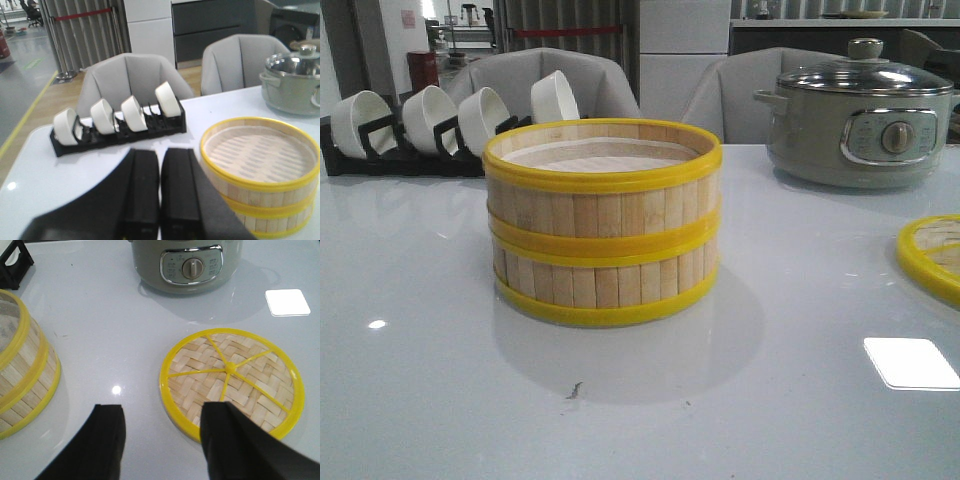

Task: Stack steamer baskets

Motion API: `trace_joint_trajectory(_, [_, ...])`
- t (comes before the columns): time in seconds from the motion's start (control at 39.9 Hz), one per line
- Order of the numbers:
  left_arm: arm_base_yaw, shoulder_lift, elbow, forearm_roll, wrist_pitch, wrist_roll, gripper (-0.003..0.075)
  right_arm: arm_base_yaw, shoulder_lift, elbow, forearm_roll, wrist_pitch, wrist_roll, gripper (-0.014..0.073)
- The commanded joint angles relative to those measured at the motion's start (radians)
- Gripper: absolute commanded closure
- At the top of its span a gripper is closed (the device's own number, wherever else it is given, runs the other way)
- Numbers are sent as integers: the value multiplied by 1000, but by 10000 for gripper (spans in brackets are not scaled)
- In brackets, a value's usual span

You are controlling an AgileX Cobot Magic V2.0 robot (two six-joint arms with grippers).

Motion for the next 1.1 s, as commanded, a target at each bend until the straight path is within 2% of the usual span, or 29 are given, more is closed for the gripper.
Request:
trace_joint_trajectory(0.0, [1,26,4,-5,-121,-8,625,-1,1,-31,4,-65,-4,155])
trace_joint_trajectory(0.48, [1,39,126,-45,-159,-10,625,-1,1,-31,4,-51,-4,155])
trace_joint_trajectory(1.08, [1,39,135,-121,-159,-10,625,-1,1,-31,4,-46,-4,155])
